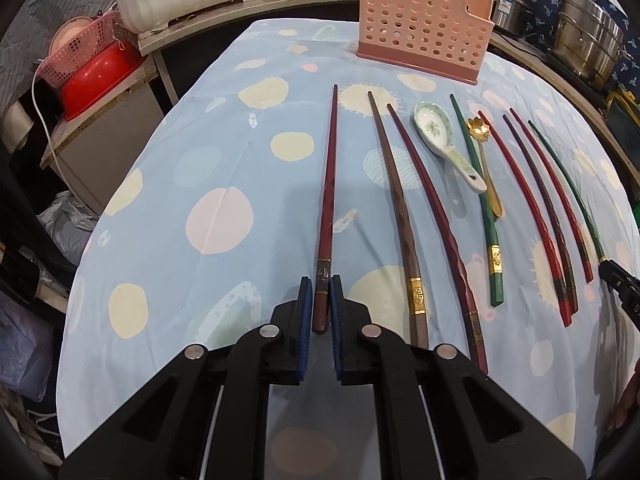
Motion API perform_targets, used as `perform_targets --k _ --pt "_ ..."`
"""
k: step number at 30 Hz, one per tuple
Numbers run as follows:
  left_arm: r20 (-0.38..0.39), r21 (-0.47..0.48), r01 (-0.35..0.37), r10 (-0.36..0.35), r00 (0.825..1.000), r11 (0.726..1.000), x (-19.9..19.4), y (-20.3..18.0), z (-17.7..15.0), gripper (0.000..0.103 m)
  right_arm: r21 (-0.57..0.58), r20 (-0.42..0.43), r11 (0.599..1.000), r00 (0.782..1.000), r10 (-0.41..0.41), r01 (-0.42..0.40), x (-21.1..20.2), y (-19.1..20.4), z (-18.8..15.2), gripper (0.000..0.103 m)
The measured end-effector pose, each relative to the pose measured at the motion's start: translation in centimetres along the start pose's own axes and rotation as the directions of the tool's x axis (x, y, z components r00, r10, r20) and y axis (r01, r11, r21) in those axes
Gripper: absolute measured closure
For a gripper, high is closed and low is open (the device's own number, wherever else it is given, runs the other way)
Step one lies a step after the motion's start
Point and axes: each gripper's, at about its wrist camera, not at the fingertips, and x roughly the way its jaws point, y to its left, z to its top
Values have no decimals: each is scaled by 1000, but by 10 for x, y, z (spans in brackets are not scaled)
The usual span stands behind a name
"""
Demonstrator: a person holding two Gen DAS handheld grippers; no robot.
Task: Organize utensils
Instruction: 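Grasp a dark brown chopstick with the left gripper while the right grasps a green chopstick, then lift both chopsticks and lower them into the pink utensil holder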
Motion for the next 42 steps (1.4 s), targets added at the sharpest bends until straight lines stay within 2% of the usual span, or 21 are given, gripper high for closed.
perform_targets --k 5,9,13,14,16,25,34,42 --pt "7 -10 8 -8 1000 1000 1 1 1 93 15 -6 1000 1000 14 -14 1 -2 1 93" --pt "10 -23 28 -28 1000 999 4 3 4 90 26 -3 1000 1000 16 -16 2 -3 2 82" --pt "15 -11 34 -34 999 999 6 1 6 90 11 2 1000 1000 6 -6 2 0 2 81" --pt "17 -6 35 -35 999 999 6 1 5 92 8 3 1000 1000 4 -4 2 0 2 82" --pt "15 0 47 -47 999 999 5 0 4 96 10 1 1000 1000 9 -9 2 -1 1 92" --pt "14 -4 80 -80 997 997 -6 1 -1 96 14 11 1000 1000 27 -27 -13 -1 -2 95" --pt "88 3 104 -104 991 995 -57 -2 4 96 -17 82 998 995 57 -56 -62 7 4 96" --pt "186 3 120 -118 975 993 -110 -1 22 96 -50 192 995 977 93 -85 -120 12 21 96"
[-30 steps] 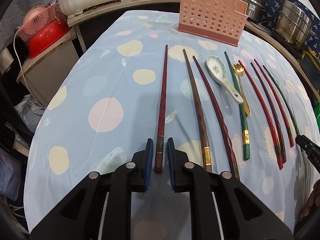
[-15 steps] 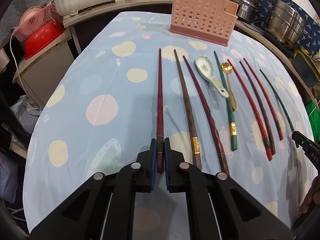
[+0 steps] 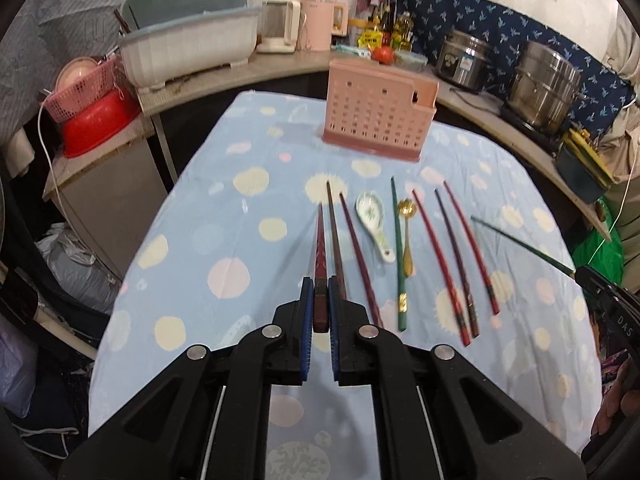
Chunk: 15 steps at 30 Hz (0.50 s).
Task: Organize utensils
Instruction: 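Lift both chopsticks and lower them into the pink utensil holder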
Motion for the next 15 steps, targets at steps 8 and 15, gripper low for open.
perform_targets --k 8,15 --pt "93 18 -1 -1 996 1000 -36 -9 36 96 -24 97 999 995 29 -27 -38 6 35 96" --pt "146 34 -2 -3 989 999 -47 -15 73 96 -53 149 998 988 51 -44 -51 12 69 96"
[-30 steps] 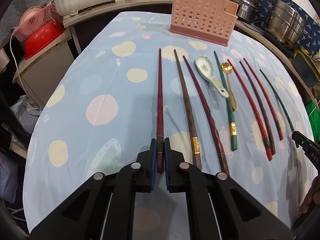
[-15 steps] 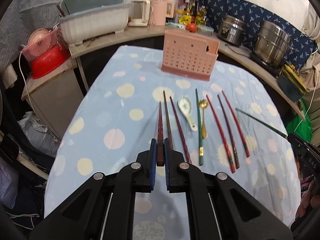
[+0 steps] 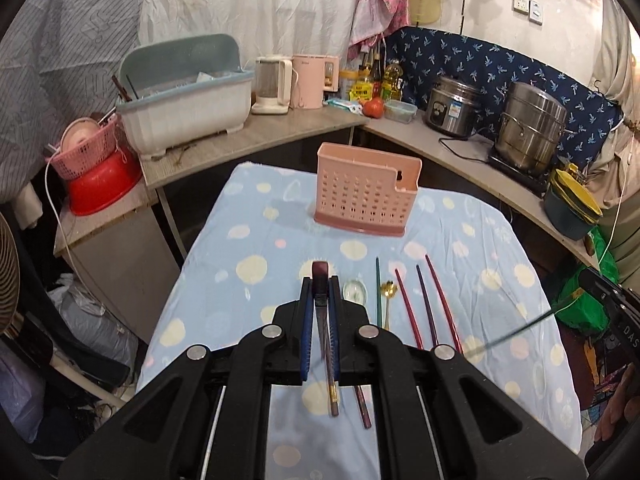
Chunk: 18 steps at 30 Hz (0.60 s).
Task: Organize utensils
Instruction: 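Lift both chopsticks and lower them into the pink utensil holder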
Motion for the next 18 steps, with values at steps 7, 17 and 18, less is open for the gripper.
perform_targets --k 7,17,18 --pt "54 24 2 -4 999 1000 2 -4 45 96 -12 39 1000 999 29 -28 10 6 39 96" --pt "130 28 26 -30 991 999 20 -10 135 96 -24 99 996 991 85 -83 40 22 118 96" --pt "138 29 27 -31 990 999 22 -11 144 96 -22 108 996 990 90 -88 45 23 129 96"
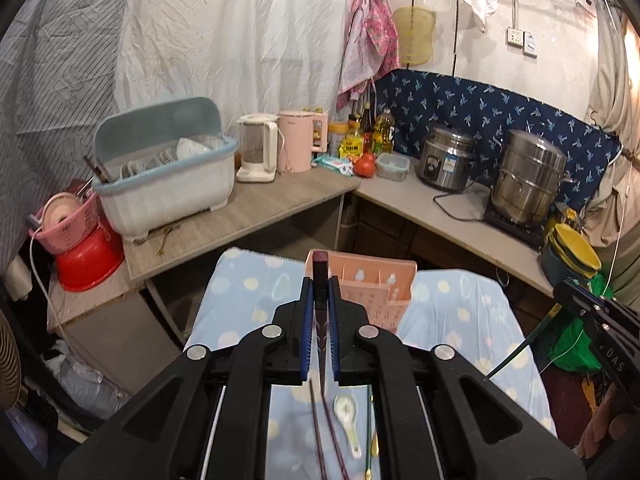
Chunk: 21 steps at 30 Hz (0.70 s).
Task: Organize utensils
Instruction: 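Lift both chopsticks and lower them into the pink utensil holder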
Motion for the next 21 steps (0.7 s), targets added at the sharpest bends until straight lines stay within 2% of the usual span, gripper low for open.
perform_targets --k 7,12,16,21 --pt "83 2 -11 11 997 1000 35 -9 71 96 -33 58 999 998 -2 4 37 14 57 96" --pt "127 1 -17 17 992 1000 66 -15 104 96 -37 88 999 996 -3 6 74 20 87 96" --pt "129 -5 -16 16 992 1000 97 -15 116 96 -22 82 1000 997 1 1 107 18 97 96" --pt "103 -7 -20 20 994 1000 136 -14 107 96 -27 63 1000 998 9 -7 147 16 91 96"
